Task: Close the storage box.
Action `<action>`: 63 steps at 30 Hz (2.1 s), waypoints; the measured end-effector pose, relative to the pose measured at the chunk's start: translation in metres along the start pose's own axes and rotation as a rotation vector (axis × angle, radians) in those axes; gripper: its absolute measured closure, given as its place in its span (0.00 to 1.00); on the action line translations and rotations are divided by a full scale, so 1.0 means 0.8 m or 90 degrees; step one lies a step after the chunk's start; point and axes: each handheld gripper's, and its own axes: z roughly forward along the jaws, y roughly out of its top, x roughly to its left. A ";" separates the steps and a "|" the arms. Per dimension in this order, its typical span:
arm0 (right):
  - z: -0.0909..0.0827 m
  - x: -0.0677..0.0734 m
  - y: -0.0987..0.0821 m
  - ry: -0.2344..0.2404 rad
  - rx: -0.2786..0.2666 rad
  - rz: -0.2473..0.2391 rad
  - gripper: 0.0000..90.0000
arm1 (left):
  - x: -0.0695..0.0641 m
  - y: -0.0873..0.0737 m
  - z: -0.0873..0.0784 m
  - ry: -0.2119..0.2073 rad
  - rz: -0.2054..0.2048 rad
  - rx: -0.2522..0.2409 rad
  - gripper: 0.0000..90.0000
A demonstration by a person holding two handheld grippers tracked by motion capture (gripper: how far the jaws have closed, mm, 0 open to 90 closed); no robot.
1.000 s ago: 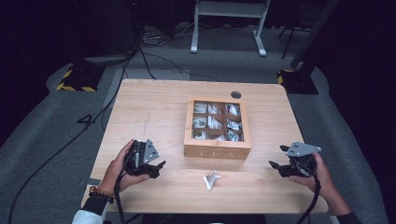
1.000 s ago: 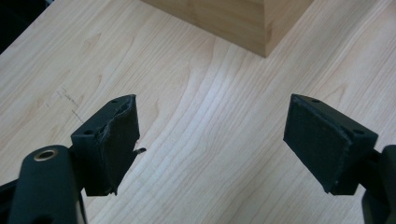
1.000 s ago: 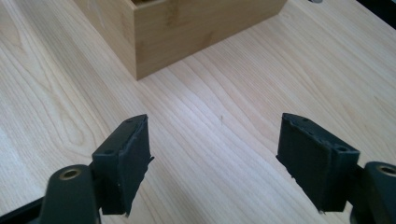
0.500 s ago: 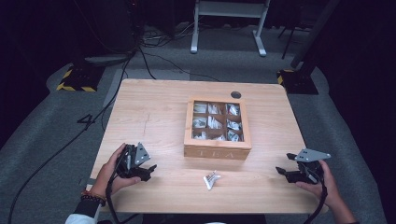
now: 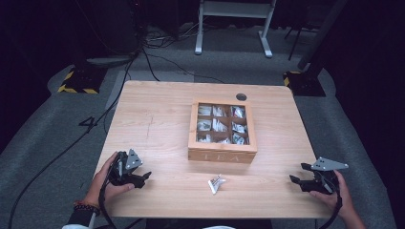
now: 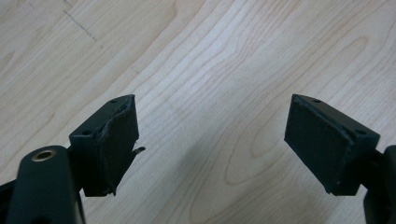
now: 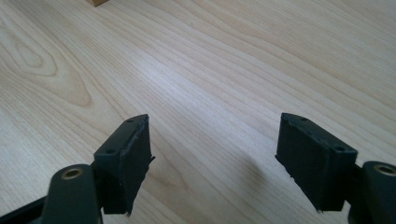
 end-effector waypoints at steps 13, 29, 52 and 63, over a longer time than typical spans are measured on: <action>-0.001 -0.011 -0.028 -0.010 -0.017 0.063 0.30 | 0.012 -0.025 -0.001 -0.010 -0.052 -0.010 0.20; -0.004 -0.015 -0.033 -0.033 -0.018 0.083 0.26 | 0.028 -0.056 0.006 -0.058 -0.133 -0.043 0.19; -0.003 -0.015 -0.032 -0.047 -0.018 0.094 0.25 | 0.026 -0.059 0.007 -0.047 -0.138 -0.054 0.18; -0.003 -0.015 -0.032 -0.049 -0.018 0.094 0.25 | 0.026 -0.059 0.007 -0.046 -0.138 -0.054 0.18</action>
